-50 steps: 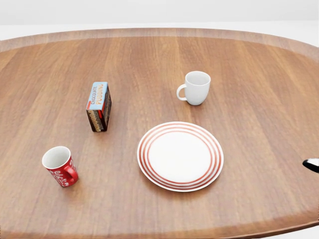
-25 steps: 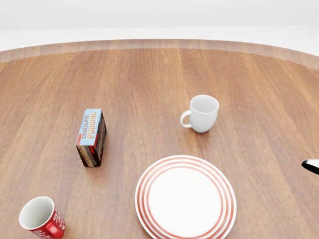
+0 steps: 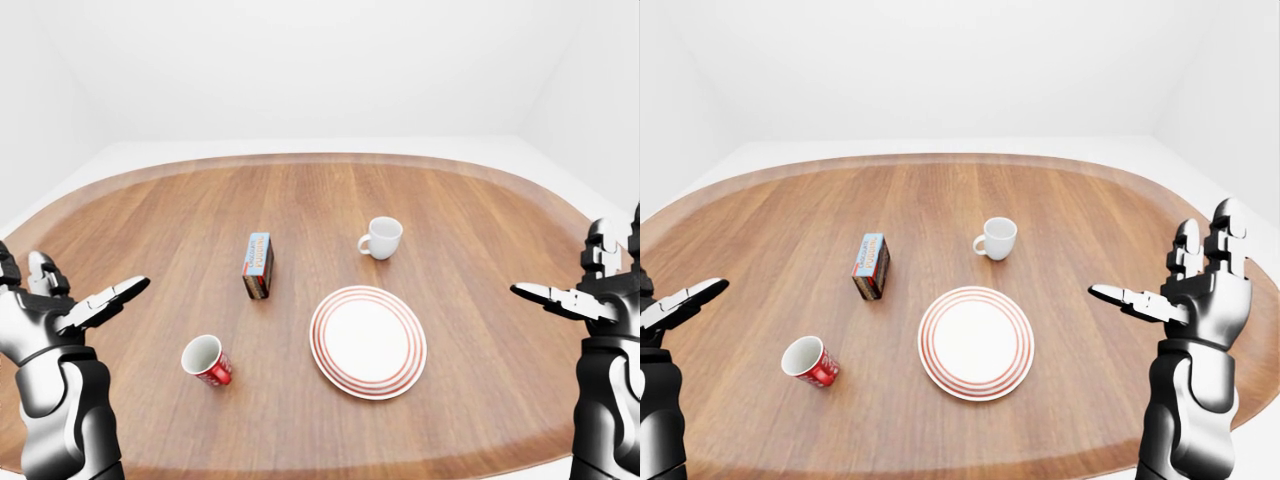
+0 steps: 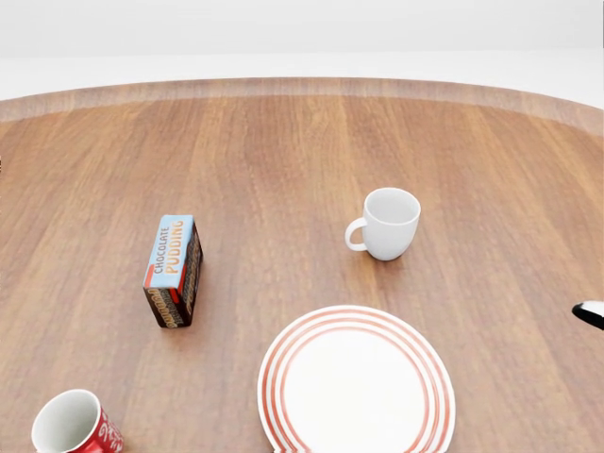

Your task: Pick up the red mug and put it on the plate

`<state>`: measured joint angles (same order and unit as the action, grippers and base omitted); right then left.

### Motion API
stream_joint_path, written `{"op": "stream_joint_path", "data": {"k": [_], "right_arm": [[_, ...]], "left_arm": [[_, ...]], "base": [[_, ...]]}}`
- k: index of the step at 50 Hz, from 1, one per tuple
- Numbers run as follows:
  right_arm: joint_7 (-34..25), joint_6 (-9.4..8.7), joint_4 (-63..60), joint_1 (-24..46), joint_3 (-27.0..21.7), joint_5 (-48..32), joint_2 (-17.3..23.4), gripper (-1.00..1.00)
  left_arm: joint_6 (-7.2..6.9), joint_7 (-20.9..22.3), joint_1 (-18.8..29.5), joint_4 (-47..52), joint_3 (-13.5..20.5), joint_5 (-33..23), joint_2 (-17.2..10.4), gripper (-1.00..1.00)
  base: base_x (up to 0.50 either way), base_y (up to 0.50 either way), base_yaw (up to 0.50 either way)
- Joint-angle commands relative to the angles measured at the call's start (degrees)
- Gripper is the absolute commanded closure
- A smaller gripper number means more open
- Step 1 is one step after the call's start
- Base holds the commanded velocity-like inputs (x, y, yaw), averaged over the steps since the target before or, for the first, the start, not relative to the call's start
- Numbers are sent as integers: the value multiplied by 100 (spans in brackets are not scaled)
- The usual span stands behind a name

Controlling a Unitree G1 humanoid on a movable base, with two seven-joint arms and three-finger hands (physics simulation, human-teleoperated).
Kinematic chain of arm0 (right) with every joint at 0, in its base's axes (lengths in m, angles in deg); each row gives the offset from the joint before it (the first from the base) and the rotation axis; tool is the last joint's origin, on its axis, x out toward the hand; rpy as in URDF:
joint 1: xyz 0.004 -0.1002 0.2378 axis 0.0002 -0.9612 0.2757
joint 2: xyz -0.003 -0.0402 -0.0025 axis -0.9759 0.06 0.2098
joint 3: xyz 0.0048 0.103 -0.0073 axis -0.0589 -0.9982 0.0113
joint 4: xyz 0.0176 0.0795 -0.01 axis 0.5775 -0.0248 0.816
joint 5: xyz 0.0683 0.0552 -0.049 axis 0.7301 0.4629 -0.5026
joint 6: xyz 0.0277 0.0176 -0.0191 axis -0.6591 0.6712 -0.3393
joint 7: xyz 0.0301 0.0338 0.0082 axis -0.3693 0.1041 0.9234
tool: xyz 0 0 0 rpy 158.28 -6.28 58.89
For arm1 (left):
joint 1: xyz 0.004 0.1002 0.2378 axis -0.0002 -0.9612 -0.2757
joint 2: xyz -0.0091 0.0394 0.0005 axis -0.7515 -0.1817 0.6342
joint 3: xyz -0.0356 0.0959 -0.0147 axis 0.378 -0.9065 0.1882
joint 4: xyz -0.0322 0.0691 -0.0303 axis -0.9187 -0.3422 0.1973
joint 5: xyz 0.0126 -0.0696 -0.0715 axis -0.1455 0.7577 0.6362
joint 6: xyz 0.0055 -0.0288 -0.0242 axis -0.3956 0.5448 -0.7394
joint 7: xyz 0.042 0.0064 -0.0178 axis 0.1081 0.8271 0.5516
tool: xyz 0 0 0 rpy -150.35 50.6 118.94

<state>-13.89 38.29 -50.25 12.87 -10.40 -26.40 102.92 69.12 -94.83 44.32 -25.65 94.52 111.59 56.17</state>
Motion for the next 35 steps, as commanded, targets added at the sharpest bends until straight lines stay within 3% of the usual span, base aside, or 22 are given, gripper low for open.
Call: {"op": "stream_joint_path", "data": {"k": [1,35], "right_arm": [[-10,0,-45,-17,12,-50,-31,-100],[-20,0,-22,1,20,-50,-8,-100]], "left_arm": [[0,4,-25,-19,-2,6,-6,-100],[0,-20,-13,138,45,9,8,-100]], "base": [[2,34,0],[5,40,0]]}}
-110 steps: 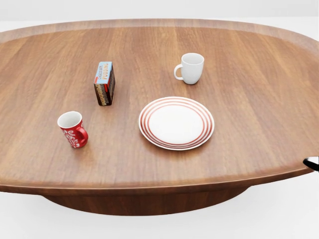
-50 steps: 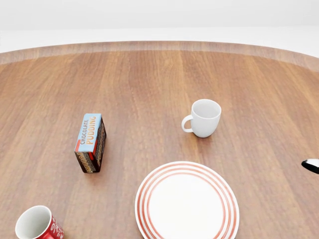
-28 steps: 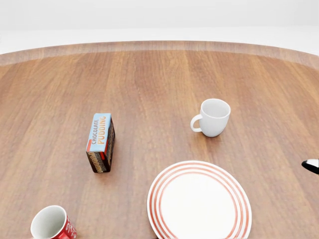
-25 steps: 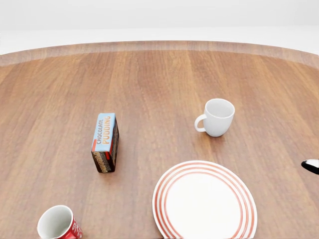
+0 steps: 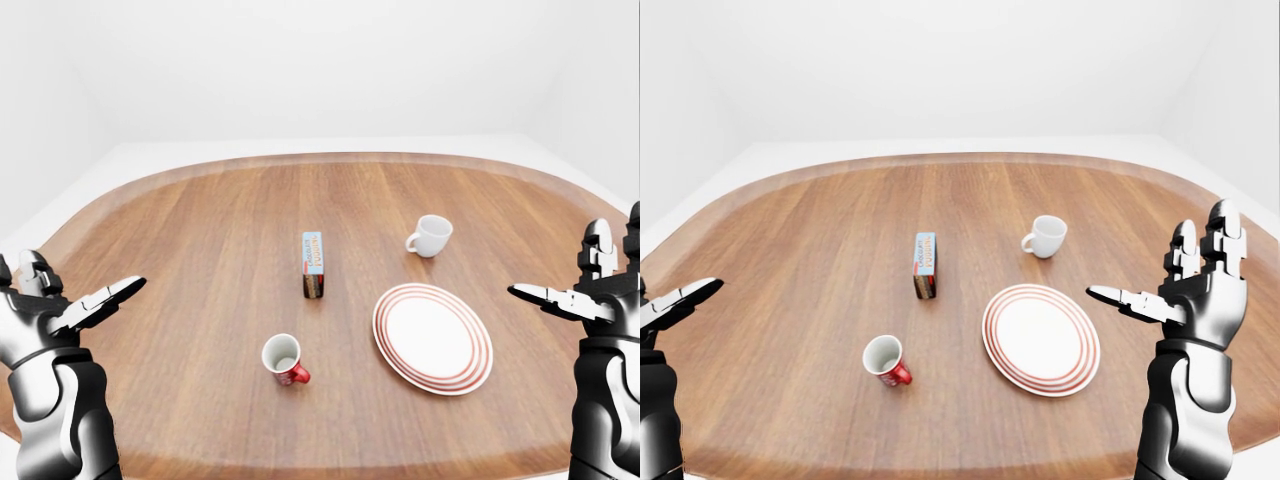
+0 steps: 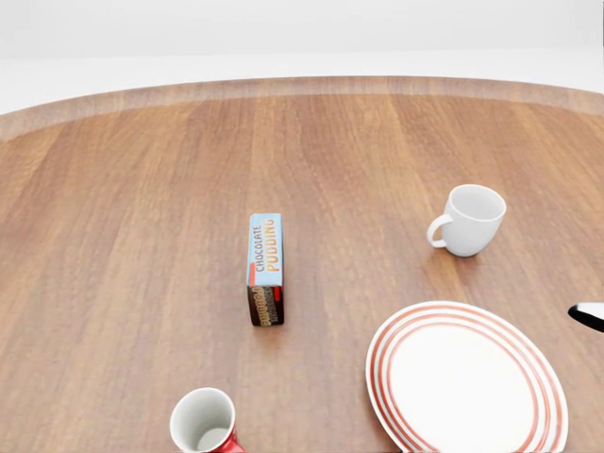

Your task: Pick up the red mug and put it on the plate

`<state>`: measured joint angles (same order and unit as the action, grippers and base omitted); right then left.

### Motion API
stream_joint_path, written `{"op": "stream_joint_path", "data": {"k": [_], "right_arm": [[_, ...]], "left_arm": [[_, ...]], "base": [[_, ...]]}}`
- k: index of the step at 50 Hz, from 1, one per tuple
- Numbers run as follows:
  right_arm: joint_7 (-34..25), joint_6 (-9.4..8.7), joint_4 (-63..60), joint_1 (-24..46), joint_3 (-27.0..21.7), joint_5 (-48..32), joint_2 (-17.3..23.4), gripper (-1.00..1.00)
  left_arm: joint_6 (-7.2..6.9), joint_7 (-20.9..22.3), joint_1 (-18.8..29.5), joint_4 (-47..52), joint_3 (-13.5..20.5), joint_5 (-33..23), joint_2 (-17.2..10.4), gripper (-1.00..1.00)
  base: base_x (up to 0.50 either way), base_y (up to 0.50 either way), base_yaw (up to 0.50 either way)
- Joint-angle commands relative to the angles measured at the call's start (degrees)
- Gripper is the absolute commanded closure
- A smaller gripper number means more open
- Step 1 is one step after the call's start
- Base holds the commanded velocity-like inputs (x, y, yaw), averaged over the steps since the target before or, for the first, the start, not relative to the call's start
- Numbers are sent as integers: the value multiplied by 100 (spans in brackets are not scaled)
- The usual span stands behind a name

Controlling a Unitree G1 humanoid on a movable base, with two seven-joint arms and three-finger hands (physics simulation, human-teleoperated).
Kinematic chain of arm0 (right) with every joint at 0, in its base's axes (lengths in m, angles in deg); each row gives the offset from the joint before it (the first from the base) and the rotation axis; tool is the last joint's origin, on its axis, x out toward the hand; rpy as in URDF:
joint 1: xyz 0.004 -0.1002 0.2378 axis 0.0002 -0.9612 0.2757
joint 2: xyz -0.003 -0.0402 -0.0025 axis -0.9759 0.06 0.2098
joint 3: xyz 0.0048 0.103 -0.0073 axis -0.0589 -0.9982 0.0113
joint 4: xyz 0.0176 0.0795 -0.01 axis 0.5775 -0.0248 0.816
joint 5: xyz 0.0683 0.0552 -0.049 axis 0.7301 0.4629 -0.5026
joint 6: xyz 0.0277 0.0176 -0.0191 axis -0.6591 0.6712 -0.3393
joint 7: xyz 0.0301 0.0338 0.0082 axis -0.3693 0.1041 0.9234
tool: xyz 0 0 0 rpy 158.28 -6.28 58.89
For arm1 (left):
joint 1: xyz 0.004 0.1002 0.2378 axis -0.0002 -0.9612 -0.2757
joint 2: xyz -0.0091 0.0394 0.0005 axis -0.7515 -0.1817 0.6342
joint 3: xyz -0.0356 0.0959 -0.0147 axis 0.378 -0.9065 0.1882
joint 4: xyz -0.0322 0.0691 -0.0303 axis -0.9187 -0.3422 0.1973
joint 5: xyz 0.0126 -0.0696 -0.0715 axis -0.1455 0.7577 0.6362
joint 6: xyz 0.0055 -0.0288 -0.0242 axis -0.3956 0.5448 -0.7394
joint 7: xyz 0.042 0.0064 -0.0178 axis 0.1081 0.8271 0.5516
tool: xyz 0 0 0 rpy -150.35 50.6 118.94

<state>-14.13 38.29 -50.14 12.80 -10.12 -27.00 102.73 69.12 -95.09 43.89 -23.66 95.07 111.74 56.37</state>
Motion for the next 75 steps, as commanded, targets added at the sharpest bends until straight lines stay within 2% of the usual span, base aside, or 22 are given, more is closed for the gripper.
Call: {"op": "stream_joint_path", "data": {"k": [1,21,24,26,28,29,35,42,45,49,66,70,73,75], "right_arm": [[3,0,-31,9,-8,10,10,-100],[0,0,-73,-1,72,6,-34,-100],[146,0,-333,69,287,-319,-5,-100],[-38,0,-547,81,629,-527,-93,-100],[-129,0,-680,84,917,-786,-245,-100],[-249,0,-819,40,1284,-1003,-367,-100],[-475,0,-1055,-33,2094,-1569,-791,-100],[-659,0,-1029,-240,3083,-2006,-1131,-100],[-672,0,-743,-451,3798,-2367,-1257,-100],[-639,0,-333,-576,4330,-2641,-1312,-100],[-883,0,891,-585,4761,-2793,-1350,-100],[-897,97,1048,-594,4819,-2822,-1363,-100],[-971,60,1085,-615,4883,-2832,-1362,-100],[-977,131,1192,-615,4911,-2858,-1367,-100]], "left_arm": [[0,7,30,-68,-11,-5,-12,-100],[0,-2,4,-76,-13,6,-13,-100],[0,-1,1,-57,-7,8,-14,-100],[0,-5,-2,-35,-8,4,-12,-100],[0,-8,-4,-12,-7,-3,-9,-100],[0,-15,-8,14,-2,-1,-8,-100],[0,-4,4,-4,5,-7,-8,-100],[0,-11,-4,38,11,1,-5,-100],[0,-14,-5,48,8,-4,-1,-100],[0,-16,-6,69,8,-5,2,-100],[0,-16,12,20,-9,-12,-2,-100],[0,-10,17,-25,-15,-15,-5,-100],[0,18,31,-164,-49,-50,2,-100],[0,13,23,-151,-51,-36,-8,-100]], "base": [[6,41,0],[7,31,0],[0,0,0],[0,0,0],[0,0,0],[0,0,0],[0,0,0],[0,0,0],[0,0,0],[0,0,0],[0,0,0],[0,0,0],[0,0,0],[0,0,0]]}}
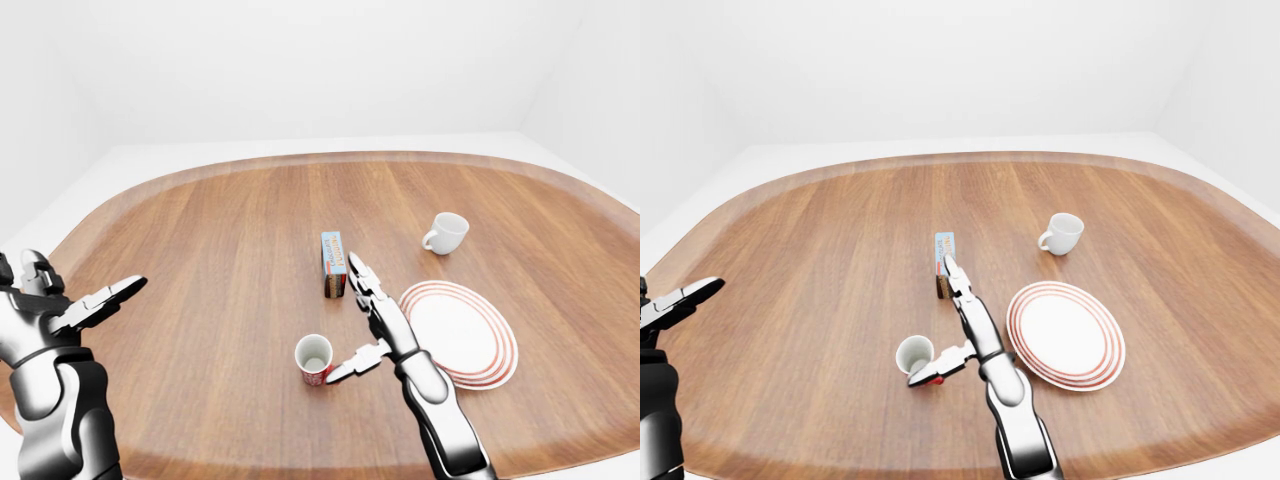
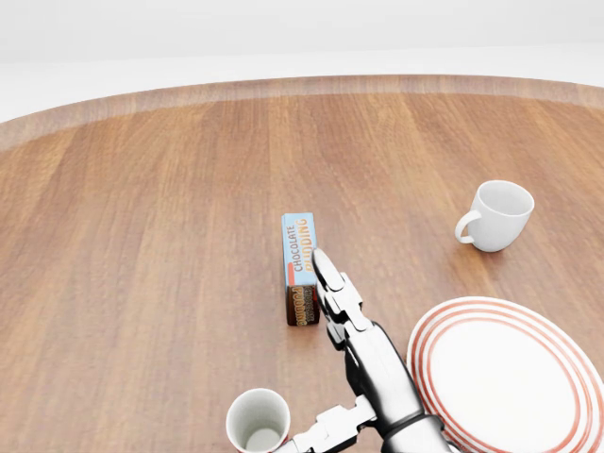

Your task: Pick up the red mug and put it on the plate

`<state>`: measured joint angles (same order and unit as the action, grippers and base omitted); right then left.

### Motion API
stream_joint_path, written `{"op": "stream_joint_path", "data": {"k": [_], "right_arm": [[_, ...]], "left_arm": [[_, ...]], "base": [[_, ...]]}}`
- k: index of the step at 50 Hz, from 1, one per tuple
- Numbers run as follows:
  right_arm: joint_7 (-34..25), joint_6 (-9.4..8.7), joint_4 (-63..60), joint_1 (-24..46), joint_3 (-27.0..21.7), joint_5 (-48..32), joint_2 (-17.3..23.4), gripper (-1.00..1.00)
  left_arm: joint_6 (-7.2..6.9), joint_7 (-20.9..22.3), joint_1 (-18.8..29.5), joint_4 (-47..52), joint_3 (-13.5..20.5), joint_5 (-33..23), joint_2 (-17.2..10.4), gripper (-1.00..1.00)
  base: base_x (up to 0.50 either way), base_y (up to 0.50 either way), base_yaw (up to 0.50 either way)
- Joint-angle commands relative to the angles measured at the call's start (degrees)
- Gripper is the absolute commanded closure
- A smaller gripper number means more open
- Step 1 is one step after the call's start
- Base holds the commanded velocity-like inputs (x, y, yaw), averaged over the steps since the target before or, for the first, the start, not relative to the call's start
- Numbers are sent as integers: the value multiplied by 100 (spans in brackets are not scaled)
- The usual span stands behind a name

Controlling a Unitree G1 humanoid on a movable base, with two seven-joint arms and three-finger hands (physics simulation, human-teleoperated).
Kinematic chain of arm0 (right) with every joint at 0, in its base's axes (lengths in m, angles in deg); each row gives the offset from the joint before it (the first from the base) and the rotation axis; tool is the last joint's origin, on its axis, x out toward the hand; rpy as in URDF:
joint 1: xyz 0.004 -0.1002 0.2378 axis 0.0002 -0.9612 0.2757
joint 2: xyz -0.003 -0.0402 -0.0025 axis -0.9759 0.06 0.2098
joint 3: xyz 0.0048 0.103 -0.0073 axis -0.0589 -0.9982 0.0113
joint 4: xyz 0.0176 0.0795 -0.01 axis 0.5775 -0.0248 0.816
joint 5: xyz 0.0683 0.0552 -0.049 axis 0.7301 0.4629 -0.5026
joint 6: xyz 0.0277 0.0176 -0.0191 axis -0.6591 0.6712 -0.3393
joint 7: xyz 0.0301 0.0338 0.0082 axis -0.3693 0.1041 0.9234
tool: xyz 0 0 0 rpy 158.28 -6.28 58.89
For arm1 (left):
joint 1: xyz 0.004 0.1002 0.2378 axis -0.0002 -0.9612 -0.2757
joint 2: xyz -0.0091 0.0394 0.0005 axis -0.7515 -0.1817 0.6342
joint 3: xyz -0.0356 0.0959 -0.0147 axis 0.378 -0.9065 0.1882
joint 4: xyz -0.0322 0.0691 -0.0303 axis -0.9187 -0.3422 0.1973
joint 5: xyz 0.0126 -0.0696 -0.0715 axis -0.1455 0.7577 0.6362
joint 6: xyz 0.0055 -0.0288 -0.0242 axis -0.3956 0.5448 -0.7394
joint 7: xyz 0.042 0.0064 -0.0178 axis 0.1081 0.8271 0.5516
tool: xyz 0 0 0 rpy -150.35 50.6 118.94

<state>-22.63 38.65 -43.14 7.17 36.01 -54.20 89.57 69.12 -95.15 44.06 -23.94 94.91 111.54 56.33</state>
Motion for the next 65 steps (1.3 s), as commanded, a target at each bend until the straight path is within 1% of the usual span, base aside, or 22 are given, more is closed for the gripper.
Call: {"op": "stream_joint_path", "data": {"k": [1,2,4,5,9,11,15,16,24,41,49,57,59,65], "right_arm": [[-128,98,497,-51,298,-139,-52,-100],[-124,204,688,-33,322,-174,-55,-100],[-114,304,851,-21,321,-195,-78,-100],[-127,314,892,-29,342,-220,-80,-100],[-145,450,1211,34,313,-248,-113,-100],[-159,609,1575,133,275,-257,-153,-100],[-150,811,1949,169,279,-343,-220,-100],[-133,941,2172,211,271,-367,-237,-100],[-156,964,2553,320,167,-437,-292,-100],[-145,964,3219,468,16,-548,-352,-100],[-87,964,3868,644,-110,-595,-390,-100],[-79,964,4180,718,-181,-615,-417,-100],[-108,964,3967,624,-170,-617,-416,-100],[-61,964,4271,708,-210,-620,-421,-100]], "left_arm": [[0,18,6,-123,-35,-16,-5,-100],[0,18,3,-119,-28,-8,-7,-100],[0,14,-4,-105,-24,-2,-7,-100],[0,14,-7,-100,-24,-1,-5,-100],[0,10,-23,-47,-15,-1,6,-100],[0,12,-21,-47,-16,-4,9,-100],[0,22,-12,-79,-17,-12,6,-100],[0,19,-15,-71,-14,-7,4,-100],[0,-23,-50,133,16,14,21,-100],[0,12,-26,-11,3,0,16,-100],[0,-1,-20,8,1,8,8,-100],[0,6,-11,-41,-5,5,0,-100],[0,0,-13,-22,-6,9,1,-100],[0,-1,-5,-39,-8,6,-2,-100]], "base": [[0,0,0],[0,0,0],[0,0,0],[0,0,0],[0,0,0],[0,0,0],[0,0,0],[0,0,0],[0,0,0],[0,0,0],[0,0,0],[0,0,0],[0,0,0],[0,0,0]]}}
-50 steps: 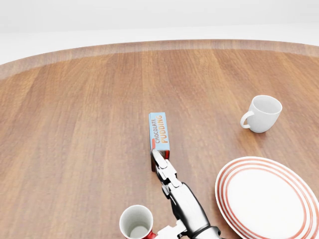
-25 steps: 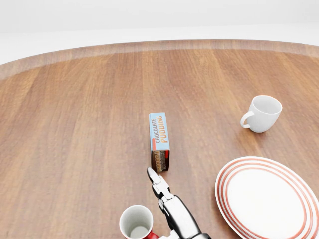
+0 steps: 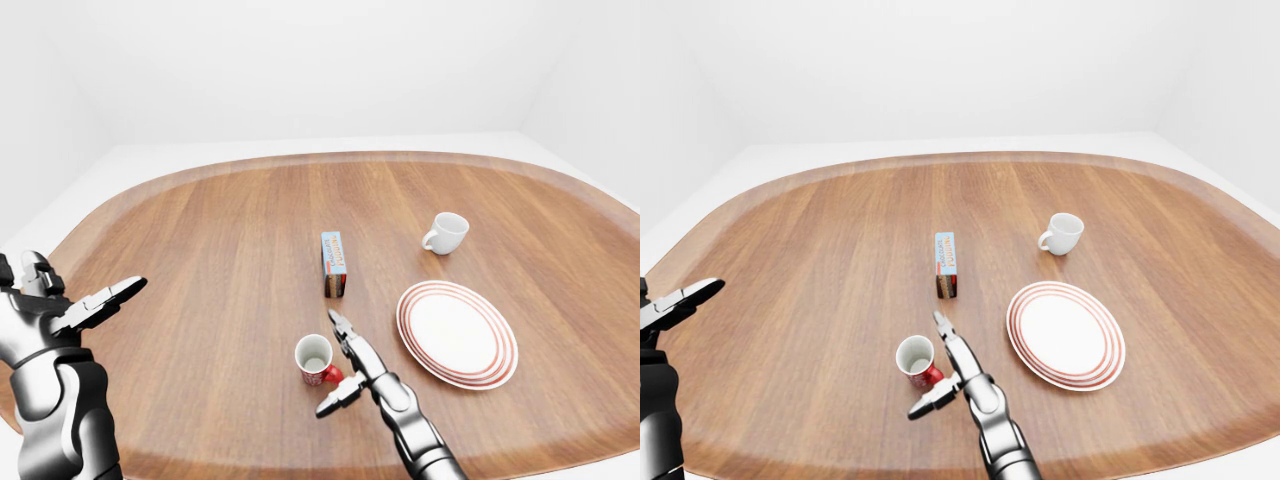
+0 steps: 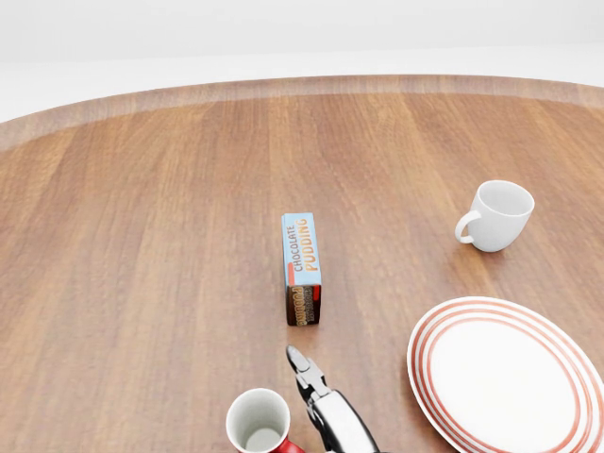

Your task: Pick up the red mug and put it on the plate

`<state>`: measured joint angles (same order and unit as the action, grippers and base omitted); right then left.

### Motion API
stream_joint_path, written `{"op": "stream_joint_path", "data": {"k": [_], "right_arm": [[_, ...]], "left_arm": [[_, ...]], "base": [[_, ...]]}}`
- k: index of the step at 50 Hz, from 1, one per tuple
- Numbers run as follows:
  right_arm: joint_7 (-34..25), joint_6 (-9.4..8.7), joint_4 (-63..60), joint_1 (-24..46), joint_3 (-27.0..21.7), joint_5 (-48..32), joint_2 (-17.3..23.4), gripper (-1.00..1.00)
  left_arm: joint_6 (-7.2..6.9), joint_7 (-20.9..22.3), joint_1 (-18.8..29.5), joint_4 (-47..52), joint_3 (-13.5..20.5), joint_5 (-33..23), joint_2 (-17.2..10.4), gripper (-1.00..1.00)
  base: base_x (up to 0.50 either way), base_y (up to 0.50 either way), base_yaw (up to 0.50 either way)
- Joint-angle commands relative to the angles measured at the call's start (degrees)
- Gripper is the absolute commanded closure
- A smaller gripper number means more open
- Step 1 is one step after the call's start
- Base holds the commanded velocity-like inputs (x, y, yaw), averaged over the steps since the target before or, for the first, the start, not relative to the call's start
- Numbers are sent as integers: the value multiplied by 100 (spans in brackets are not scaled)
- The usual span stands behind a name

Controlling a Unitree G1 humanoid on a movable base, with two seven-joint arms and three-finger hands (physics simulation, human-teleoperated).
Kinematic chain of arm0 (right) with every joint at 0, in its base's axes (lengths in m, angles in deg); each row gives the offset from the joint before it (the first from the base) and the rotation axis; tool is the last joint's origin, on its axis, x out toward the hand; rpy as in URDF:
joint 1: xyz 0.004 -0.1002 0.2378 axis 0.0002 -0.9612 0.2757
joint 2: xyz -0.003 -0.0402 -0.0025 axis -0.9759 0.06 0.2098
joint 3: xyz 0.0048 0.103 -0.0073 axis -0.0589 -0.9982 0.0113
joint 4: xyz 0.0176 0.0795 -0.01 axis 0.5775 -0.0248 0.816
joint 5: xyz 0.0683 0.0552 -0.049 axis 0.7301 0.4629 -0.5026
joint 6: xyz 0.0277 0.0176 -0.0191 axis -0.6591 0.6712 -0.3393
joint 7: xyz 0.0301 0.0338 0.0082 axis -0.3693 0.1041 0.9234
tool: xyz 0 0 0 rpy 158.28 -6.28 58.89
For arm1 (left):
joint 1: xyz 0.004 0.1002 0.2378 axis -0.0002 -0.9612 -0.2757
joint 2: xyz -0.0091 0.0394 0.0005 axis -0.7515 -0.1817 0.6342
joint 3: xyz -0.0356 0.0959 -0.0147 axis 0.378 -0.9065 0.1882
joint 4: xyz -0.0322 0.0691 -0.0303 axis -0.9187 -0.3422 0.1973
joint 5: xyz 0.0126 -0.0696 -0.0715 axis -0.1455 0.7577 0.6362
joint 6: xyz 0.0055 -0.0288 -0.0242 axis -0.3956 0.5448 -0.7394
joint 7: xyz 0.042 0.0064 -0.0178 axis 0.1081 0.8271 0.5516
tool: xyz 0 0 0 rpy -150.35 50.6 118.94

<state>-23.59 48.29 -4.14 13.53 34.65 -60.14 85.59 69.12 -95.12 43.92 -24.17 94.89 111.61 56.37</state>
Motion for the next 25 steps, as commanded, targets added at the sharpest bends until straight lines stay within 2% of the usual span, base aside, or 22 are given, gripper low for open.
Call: {"op": "stream_joint_path", "data": {"k": [1,25], "right_arm": [[36,0,349,44,-52,-50,-32,-100],[152,0,1366,502,-133,-287,-163,-100]], "left_arm": [[0,-8,7,-10,-5,3,-6,-100],[0,-26,-10,74,5,12,7,-100]], "base": [[0,0,0],[0,0,0]]}}
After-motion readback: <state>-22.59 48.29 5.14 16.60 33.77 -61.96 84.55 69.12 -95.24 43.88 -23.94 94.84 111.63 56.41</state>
